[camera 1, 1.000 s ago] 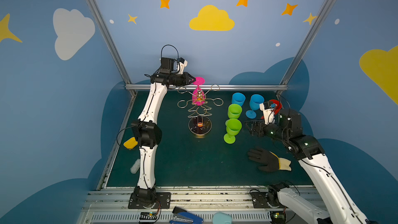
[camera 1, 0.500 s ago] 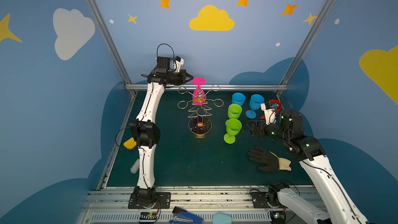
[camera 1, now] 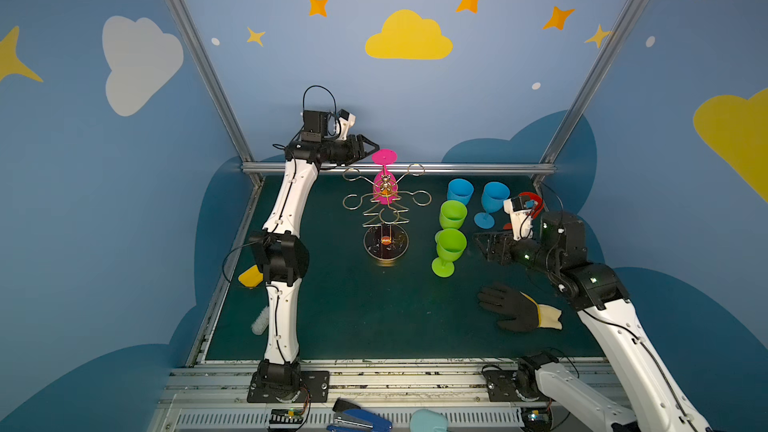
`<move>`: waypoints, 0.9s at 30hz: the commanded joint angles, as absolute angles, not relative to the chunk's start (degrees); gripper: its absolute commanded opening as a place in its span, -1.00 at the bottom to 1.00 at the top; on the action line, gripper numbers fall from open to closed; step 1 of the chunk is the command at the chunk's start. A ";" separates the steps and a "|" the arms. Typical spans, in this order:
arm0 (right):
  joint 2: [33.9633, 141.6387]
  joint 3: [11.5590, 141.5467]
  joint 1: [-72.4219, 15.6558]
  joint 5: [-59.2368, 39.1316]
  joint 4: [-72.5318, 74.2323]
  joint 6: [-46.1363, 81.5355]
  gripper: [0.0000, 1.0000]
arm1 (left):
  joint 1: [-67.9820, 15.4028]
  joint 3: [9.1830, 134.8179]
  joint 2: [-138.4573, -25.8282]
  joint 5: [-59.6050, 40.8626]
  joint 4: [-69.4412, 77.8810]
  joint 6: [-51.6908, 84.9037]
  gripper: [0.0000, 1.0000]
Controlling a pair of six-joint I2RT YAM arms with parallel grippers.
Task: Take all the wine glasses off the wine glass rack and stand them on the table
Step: 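Reach the left gripper to the magenta glass on the rack while the right withdraws, then close the left gripper on the magenta glass's base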
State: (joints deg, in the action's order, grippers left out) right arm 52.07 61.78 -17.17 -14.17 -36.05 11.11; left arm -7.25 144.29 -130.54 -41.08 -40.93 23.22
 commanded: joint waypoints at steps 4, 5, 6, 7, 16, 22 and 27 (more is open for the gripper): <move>51.24 61.85 -16.89 -14.33 -36.28 10.67 0.62 | -8.87 146.71 -130.80 -38.48 -44.08 19.04 0.31; 51.16 61.87 -16.88 -14.30 -36.37 10.63 0.62 | -8.96 146.89 -131.11 -38.24 -44.27 18.82 0.30; 51.09 61.87 -16.88 -14.23 -36.43 10.71 0.62 | -9.05 146.88 -131.29 -38.05 -44.30 18.69 0.29; 51.13 61.85 -16.88 -14.16 -36.47 10.69 0.62 | -9.18 146.95 -131.39 -37.85 -44.38 18.51 0.27; 50.98 61.87 -16.81 -13.89 -36.57 10.55 0.62 | -9.50 146.92 -131.53 -37.27 -44.89 17.54 -0.09; 50.74 61.70 -16.71 -13.72 -36.70 10.54 0.62 | -9.54 146.91 -131.48 -37.13 -45.26 17.38 -0.66; 50.19 61.52 -16.55 -13.40 -36.82 10.43 0.62 | -9.32 146.92 -131.09 -37.00 -45.27 17.82 -0.92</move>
